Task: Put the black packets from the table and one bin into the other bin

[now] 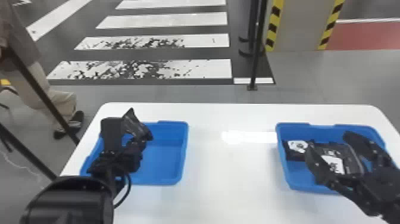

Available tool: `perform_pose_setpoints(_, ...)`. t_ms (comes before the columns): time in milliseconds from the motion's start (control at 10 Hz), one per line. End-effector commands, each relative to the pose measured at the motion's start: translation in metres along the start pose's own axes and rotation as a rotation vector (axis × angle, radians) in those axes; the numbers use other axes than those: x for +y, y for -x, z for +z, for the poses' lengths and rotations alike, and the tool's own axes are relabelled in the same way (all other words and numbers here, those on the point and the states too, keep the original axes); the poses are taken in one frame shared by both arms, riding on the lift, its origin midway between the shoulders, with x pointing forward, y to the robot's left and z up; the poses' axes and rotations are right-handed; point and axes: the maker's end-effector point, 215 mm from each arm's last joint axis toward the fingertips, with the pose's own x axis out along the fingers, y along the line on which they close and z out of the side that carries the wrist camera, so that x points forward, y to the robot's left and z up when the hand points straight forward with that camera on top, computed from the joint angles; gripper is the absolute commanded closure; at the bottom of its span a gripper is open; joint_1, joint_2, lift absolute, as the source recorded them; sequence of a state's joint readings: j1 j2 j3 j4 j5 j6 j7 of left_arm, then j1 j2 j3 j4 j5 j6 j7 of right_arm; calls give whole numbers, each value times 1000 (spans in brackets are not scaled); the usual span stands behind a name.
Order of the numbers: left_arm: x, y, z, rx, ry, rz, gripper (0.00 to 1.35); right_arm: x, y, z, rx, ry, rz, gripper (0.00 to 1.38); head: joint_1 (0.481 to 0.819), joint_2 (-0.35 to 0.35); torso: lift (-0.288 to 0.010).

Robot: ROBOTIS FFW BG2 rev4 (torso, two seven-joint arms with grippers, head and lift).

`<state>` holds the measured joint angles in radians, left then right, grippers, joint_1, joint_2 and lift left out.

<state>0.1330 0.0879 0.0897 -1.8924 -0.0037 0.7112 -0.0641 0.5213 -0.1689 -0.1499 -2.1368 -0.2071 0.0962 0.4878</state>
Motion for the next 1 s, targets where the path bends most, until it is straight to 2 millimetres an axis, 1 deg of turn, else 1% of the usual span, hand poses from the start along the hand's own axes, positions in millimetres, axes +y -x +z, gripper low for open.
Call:
perform_pose_setpoints(0, -2, 30, 31, -116, -19, -1, 1205, 18, -11, 15, -10, -51, 47, 133, 695, 100, -110)
perform_pose_setpoints(100, -14, 44, 47, -197, -37, -20, 1205, 43, -28, 19, -6, -136, 132, 133, 695, 111, -110)
perform_pose_setpoints(200, -29, 51, 54, -251, -48, -46, 1205, 70, -44, 31, -10, -193, 229, 133, 695, 130, -110)
perform_pose_setpoints(300, -44, 58, 62, -297, -63, -79, 1205, 96, -58, 49, -23, -218, 314, 133, 695, 142, -110)
perform_pose_setpoints(400, -58, 68, 74, -364, -89, -112, 1205, 112, -66, 71, -38, -213, 362, 133, 695, 162, -110)
perform_pose_setpoints(500, -74, 82, 87, -444, -122, -149, 1205, 123, -71, 88, -48, -210, 399, 133, 695, 175, -110)
perform_pose_setpoints(600, -96, 97, 93, -508, -134, -206, 1205, 128, -78, 99, -51, -213, 425, 133, 695, 176, -110)
perform_pose_setpoints(700, -121, 110, 94, -546, -131, -267, 1205, 128, -86, 104, -41, -198, 435, 133, 695, 166, -110)
perform_pose_setpoints(800, -141, 116, 87, -541, -125, -318, 1205, 131, -95, 112, -39, -184, 452, 133, 695, 155, -110)
perform_pose_setpoints(900, -160, 122, 86, -550, -119, -363, 1205, 133, -107, 117, -36, -179, 469, 133, 695, 131, -110)
